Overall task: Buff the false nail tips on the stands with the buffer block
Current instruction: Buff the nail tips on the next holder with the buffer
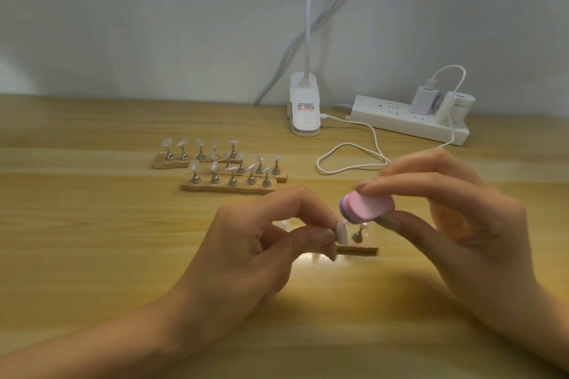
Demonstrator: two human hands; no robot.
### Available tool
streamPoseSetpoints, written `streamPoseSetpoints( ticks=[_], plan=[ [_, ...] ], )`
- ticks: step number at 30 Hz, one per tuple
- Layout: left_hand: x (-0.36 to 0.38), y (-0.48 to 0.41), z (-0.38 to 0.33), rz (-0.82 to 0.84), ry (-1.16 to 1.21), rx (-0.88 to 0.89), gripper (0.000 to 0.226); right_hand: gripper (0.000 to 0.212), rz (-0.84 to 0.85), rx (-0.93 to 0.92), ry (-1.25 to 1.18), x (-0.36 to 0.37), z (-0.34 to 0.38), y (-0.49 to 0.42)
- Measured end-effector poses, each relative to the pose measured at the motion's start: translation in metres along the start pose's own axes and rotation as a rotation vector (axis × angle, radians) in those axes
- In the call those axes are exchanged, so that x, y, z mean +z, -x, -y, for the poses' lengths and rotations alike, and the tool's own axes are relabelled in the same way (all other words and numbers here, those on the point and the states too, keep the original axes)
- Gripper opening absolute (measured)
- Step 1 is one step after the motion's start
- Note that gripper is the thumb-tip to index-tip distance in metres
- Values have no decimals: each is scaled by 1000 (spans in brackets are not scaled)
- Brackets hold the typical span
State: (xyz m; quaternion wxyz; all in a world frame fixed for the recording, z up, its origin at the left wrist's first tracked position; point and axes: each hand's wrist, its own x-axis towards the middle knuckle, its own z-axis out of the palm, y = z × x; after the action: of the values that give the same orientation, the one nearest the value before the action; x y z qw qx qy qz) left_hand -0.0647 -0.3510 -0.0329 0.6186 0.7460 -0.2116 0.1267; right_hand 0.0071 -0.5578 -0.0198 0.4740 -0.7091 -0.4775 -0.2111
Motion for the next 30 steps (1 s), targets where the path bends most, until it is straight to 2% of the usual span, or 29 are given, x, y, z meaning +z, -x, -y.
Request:
streamPoseSetpoints(
  ticks=[4,10,15,26,30],
  plan=[
    [-1,0,1,-6,-13,21,8,17,55,-31,-41,3,3,0],
    [0,2,1,3,-59,47,8,24,27,5,-12,0,-1,-2],
    [0,0,1,8,-72,50,10,23,34,38,-84,2,1,0],
    [2,-1,2,29,-97,59,14,23,36,41,-49,5,2,-1],
    [2,-1,2,33,-114,78,18,16,51,17,-82,7,4,-1]
  ],
)
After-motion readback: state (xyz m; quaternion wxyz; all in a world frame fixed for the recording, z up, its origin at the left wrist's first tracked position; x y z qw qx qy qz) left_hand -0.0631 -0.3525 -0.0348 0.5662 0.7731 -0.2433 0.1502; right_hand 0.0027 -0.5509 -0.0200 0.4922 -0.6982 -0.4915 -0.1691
